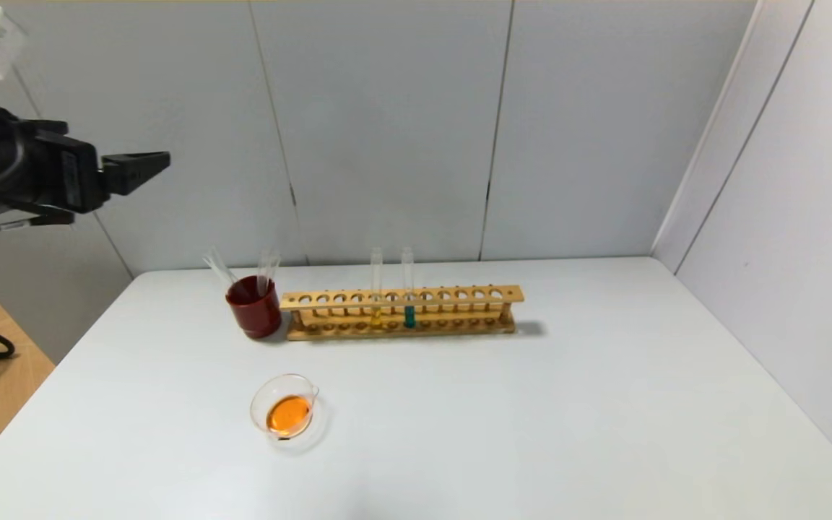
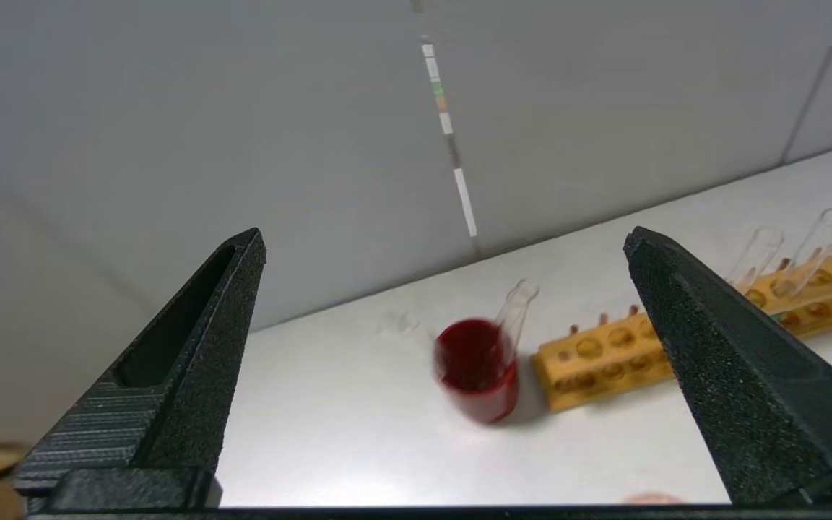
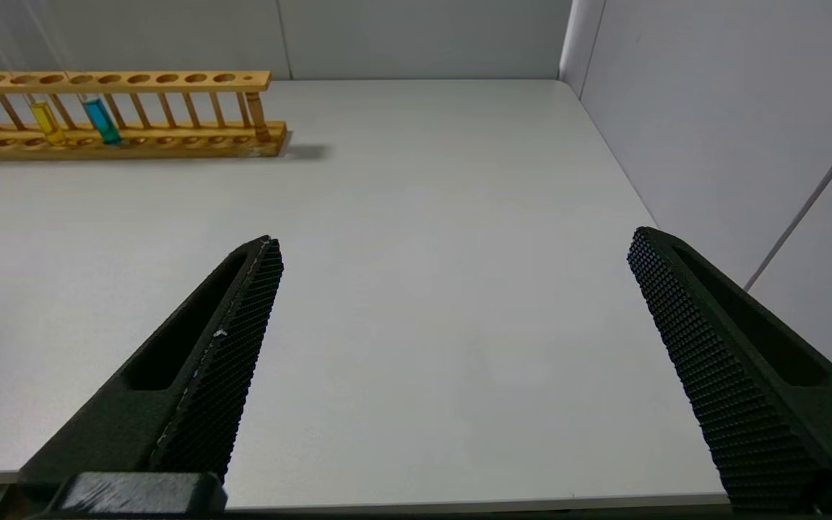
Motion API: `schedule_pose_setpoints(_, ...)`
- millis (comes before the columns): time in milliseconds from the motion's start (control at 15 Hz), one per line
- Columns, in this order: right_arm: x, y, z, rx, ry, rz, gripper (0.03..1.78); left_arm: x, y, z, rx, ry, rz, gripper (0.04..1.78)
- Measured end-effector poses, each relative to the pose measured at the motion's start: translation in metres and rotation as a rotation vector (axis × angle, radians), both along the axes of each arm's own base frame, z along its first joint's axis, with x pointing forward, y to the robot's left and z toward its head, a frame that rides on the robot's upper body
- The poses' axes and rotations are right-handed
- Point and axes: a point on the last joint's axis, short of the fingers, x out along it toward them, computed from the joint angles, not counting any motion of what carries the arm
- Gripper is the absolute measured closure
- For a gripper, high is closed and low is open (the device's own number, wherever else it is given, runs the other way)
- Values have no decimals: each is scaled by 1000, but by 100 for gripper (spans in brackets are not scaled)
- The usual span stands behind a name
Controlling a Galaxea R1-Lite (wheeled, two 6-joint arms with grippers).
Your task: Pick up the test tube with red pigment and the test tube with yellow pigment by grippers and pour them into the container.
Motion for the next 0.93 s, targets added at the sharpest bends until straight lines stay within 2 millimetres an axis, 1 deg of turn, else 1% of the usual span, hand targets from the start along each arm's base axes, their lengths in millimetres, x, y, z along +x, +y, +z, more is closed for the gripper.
schedule_pose_setpoints(133, 0, 0, 0, 0, 0, 0, 6, -50, 4, -1, 0, -20, 78, 7)
schedule_pose_setpoints(267, 0, 0, 0, 0, 0, 0, 6, -100, 8, -13, -3, -29, 144, 7)
schedule_pose_setpoints(400, 0, 0, 0, 0, 0, 0, 6, -144, 14, -35, -2, -18, 223, 7)
schedule_pose_setpoints(533, 0, 0, 0, 0, 0, 0, 6, -183, 18, -62, 1, -6, 316, 7)
schedule_pose_setpoints(667, 0, 0, 0, 0, 0, 1, 6, -209, 18, -89, -3, -13, 375, 7)
schedule_pose_setpoints(733, 0, 0, 0, 0, 0, 0, 6, -218, 18, -103, -14, -24, 394, 7)
schedule_pose_setpoints(867, 0, 0, 0, 0, 0, 0, 6, -222, 18, -125, -71, -83, 408, 7)
schedule_pose_setpoints(933, 0, 0, 0, 0, 0, 0, 6, -220, 18, -136, -97, -123, 404, 7)
